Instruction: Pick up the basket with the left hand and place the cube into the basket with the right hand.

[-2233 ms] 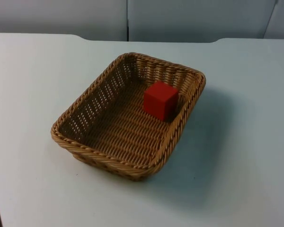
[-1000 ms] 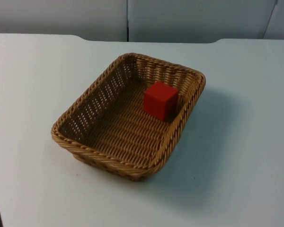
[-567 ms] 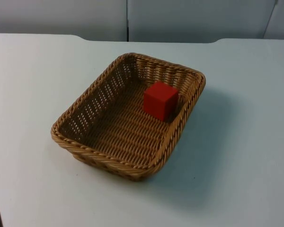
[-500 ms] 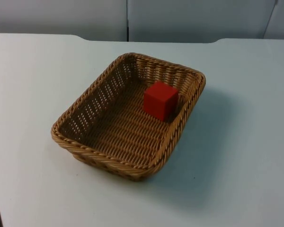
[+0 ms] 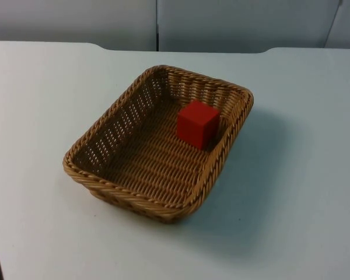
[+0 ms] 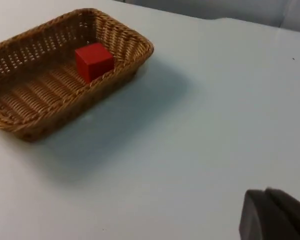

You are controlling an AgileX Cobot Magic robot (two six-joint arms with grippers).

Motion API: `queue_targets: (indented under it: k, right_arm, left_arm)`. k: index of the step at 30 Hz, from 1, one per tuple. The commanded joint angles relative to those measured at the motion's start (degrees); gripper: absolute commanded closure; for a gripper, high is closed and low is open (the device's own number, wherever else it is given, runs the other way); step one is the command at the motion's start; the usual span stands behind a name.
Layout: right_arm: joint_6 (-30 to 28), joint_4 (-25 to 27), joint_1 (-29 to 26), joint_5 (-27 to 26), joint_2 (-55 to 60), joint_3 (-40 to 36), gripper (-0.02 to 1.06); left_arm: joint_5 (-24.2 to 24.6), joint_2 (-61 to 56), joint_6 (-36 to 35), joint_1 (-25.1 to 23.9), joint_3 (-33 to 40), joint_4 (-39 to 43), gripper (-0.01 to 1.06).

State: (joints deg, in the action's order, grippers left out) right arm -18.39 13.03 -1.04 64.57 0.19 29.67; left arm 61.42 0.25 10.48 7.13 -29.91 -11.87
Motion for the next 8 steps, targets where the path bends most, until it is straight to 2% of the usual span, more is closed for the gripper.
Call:
queue_targets:
  k: [1, 5, 8]
  right_arm:
    - [2.12, -1.67, 0.20, -1.44, -0.19, -0.13, 1.04]
    - [9.09, -6.92, 0.20, -2.36, -0.19, -0.24, 1.04]
    - [11.50, -8.51, 0.20, -2.47, -0.19, -0.34, 1.04]
  left_arm:
    - [0.60, -0.25, 0.02, -0.07, 0.45, 0.07, 1.05]
    - [0.58, -0.25, 0.02, -0.07, 0.45, 0.20, 1.05]
    - [0.58, -0.25, 0.02, -0.07, 0.45, 0.20, 1.05]
